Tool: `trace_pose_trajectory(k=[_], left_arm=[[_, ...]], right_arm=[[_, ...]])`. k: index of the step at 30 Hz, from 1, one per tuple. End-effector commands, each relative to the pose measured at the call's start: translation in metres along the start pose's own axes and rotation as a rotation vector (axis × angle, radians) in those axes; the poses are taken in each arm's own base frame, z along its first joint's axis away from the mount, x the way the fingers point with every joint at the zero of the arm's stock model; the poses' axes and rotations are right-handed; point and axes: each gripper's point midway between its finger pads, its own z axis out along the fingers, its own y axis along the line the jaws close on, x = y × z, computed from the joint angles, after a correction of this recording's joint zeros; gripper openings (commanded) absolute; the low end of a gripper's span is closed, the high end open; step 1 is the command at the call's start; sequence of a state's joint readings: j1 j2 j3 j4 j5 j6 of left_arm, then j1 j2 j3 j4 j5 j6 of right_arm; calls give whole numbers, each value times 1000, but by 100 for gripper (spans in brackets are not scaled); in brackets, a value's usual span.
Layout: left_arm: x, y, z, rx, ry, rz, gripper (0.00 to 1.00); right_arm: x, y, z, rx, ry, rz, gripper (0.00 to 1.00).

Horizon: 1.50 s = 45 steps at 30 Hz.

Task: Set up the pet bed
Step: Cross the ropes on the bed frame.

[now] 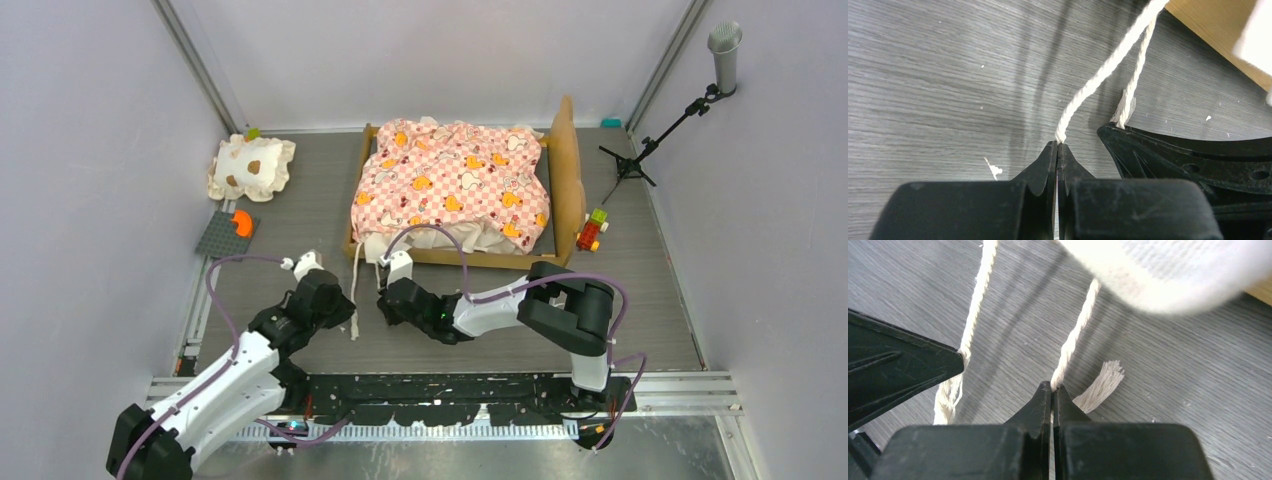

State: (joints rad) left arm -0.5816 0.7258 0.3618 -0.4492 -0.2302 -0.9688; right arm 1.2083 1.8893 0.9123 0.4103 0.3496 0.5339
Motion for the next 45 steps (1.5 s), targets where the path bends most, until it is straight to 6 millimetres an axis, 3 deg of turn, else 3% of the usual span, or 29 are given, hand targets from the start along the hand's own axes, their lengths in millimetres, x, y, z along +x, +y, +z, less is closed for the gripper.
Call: trace_pose_trajectory(k=[1,8,13,17,26,32,35,39,43,45], left_arm=[[10,6,-4,-15,42,-4,0],[12,8,-5,-16,49,5,0],[7,9,-9,-17,28,11,0],[3,10,-13,-17,7,8,0],[2,10,-15,-13,1,10,0],[1,9,-15,-12,2,13,0],[2,9,-15,-8,4,12,0],[3,7,-17,1,17,21,0],[4,-1,-20,34,32,11,0],[1,-11,-22,67,35,-6,0]], right_arm=[[-4,28,-2,-105,37,41,1],[24,47,-12,-200,206,66,1],[22,49,-18,-186,231,123,1],[14,64,-24,-208,279,175,3],[9,95,-60,-379,365,252,29],[7,113,-87,-528,400,295,37],[14,102,-90,-496,400,282,38],[25,60,-86,-293,382,204,37],[19,19,-85,-99,302,151,33],[14,10,-85,-60,265,144,31]])
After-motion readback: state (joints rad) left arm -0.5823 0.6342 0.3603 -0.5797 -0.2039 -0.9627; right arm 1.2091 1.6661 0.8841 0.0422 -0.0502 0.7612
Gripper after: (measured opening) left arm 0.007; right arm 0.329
